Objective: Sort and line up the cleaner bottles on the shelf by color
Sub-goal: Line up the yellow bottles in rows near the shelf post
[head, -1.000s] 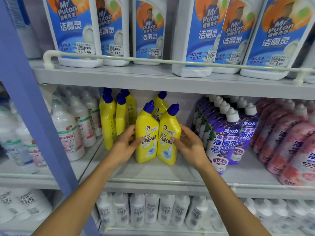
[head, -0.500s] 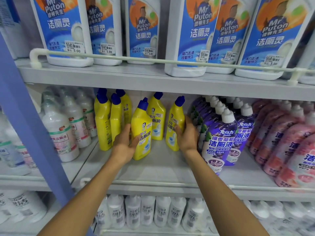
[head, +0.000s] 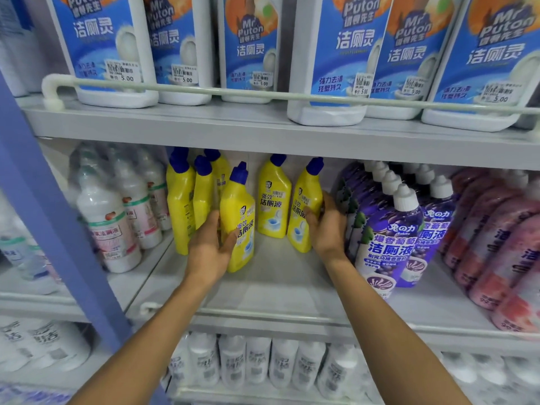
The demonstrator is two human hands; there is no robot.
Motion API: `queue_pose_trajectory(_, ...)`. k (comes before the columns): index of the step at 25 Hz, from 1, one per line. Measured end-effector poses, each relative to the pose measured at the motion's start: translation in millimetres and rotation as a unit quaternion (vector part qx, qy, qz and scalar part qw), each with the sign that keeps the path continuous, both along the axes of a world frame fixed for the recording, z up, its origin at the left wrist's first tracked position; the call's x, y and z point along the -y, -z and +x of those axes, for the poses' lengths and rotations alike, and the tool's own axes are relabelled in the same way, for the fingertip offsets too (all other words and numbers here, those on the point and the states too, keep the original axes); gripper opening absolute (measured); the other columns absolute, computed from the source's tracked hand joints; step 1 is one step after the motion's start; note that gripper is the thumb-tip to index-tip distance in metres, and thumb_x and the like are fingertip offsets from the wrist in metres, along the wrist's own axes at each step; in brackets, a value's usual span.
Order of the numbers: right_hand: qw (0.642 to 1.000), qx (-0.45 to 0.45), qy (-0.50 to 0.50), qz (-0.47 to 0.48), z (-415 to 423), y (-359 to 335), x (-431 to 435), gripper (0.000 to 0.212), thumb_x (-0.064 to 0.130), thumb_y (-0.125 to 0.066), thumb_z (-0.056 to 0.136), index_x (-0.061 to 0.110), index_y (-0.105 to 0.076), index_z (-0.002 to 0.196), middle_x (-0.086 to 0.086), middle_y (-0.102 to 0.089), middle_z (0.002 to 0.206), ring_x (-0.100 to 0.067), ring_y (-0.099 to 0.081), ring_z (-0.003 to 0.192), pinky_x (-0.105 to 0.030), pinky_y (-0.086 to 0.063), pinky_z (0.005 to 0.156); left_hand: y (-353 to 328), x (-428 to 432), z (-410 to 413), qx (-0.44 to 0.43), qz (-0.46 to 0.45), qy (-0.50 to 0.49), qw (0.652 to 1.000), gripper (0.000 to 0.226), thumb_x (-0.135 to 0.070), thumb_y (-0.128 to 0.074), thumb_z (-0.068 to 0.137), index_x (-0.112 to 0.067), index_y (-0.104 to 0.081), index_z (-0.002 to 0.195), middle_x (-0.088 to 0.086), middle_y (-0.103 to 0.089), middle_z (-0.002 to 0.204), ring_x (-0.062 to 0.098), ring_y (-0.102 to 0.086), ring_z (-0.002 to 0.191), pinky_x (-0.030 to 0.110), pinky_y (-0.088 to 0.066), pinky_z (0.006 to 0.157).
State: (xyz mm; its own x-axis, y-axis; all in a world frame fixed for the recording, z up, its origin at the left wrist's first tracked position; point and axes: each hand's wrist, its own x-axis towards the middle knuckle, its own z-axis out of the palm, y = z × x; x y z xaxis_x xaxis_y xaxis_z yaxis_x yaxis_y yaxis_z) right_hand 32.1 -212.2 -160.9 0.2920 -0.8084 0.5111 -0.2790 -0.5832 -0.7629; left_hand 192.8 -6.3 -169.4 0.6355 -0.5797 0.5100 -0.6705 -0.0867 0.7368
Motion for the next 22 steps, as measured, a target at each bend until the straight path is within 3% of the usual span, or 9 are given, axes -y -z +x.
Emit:
queue_pose_trajectory(5,0.998,-0.013,0.059,-0.001,-0.3,-4.6,4.5,0.027,0.025,-0.071,0.093,0.017,-0.059,0.116,-0.006,-0.069,0.103,-0.026,-0.067,0.091,-0.041,-0.056,0.084,-6.2,-24.4,9.1,0.02,0.004,-0.061,0.998,0.048,-0.04,-0.066,0.084,-0.008,-0.058,0.119,0.014,-0.074,0.099,0.038,-0.071,0.083,0.047,-0.059,0.073)
queue_pose_trajectory(8,0.999,-0.014,0.051,0.004,-0.6,-8.5,3.9,0.032,0.02,-0.072,0.091,0.014,-0.059,0.121,-0.006,-0.068,0.108,-0.027,-0.066,0.097,-0.034,-0.052,0.084,-8.8,-47.0,21.1,-0.002,0.034,-0.075,0.997,0.047,-0.046,-0.067,0.083,-0.016,-0.058,0.118,0.011,-0.077,0.101,0.036,-0.074,0.089,0.049,-0.062,0.076)
queue_pose_trajectory(10,0.996,0.045,0.068,-0.028,-1.9,-14.8,-0.9,0.041,0.018,-0.074,0.086,0.017,-0.058,0.124,-0.009,-0.066,0.115,-0.032,-0.066,0.105,-0.038,-0.053,0.09,-9.2,-58.3,25.5,-0.02,0.039,-0.076,0.996,0.041,-0.04,-0.074,0.087,-0.017,-0.06,0.118,0.008,-0.077,0.104,0.032,-0.075,0.093,0.046,-0.062,0.081)
queue_pose_trajectory(12,0.986,0.13,0.061,-0.081,5.2,-24.0,-16.0,0.052,0.016,-0.076,0.083,0.018,-0.057,0.132,-0.007,-0.062,0.125,-0.027,-0.062,0.115,-0.036,-0.052,0.097,-9.0,-64.8,26.3,-0.008,0.033,-0.087,0.996,0.032,-0.023,-0.078,0.09,-0.011,-0.062,0.115,0.01,-0.077,0.103,0.032,-0.074,0.093,0.04,-0.06,0.08)
queue_pose_trajectory(15,0.979,0.192,-0.053,-0.05,37.8,-42.5,-35.9,0.056,0.014,-0.081,0.082,0.021,-0.059,0.133,0.005,-0.061,0.131,-0.015,-0.061,0.122,-0.031,-0.054,0.098,-6.8,-67.6,24.2,0.001,0.015,-0.081,0.997,0.033,-0.016,-0.077,0.092,-0.01,-0.061,0.12,0.009,-0.075,0.107,0.03,-0.072,0.096,0.038,-0.06,0.081)
queue_pose_trajectory(16,0.981,0.177,-0.072,-0.019,52.1,-46.0,-32.1,0.06,0.015,-0.083,0.081,0.022,-0.059,0.135,0.006,-0.061,0.132,-0.015,-0.06,0.124,-0.031,-0.053,0.099,-5.6,-67.6,23.9,0.0,0.014,-0.078,0.997,0.034,-0.016,-0.076,0.092,-0.01,-0.061,0.122,0.009,-0.075,0.109,0.03,-0.072,0.097,0.038,-0.06,0.081)
queue_pose_trajectory(20,0.997,-0.019,-0.043,0.065,88.0,-41.8,-1.6,0.073,0.021,-0.084,0.081,0.017,-0.051,0.146,-0.004,-0.061,0.14,-0.022,-0.058,0.126,-0.027,-0.046,0.099,-3.6,-68.7,25.5,0.006,0.01,-0.073,0.997,0.038,-0.016,-0.075,0.094,-0.009,-0.058,0.128,0.01,-0.074,0.116,0.03,-0.072,0.101,0.033,-0.058,0.082)
queue_pose_trajectory(22,0.995,-0.033,-0.049,0.08,93.7,-33.9,3.2,0.07,0.023,-0.082,0.084,0.02,-0.05,0.145,-0.004,-0.062,0.137,-0.02,-0.062,0.116,-0.028,-0.048,0.095,-3.4,-69.3,25.2,0.011,0.007,-0.073,0.997,0.039,-0.019,-0.075,0.094,-0.01,-0.058,0.129,0.009,-0.073,0.117,0.03,-0.072,0.102,0.037,-0.06,0.084)
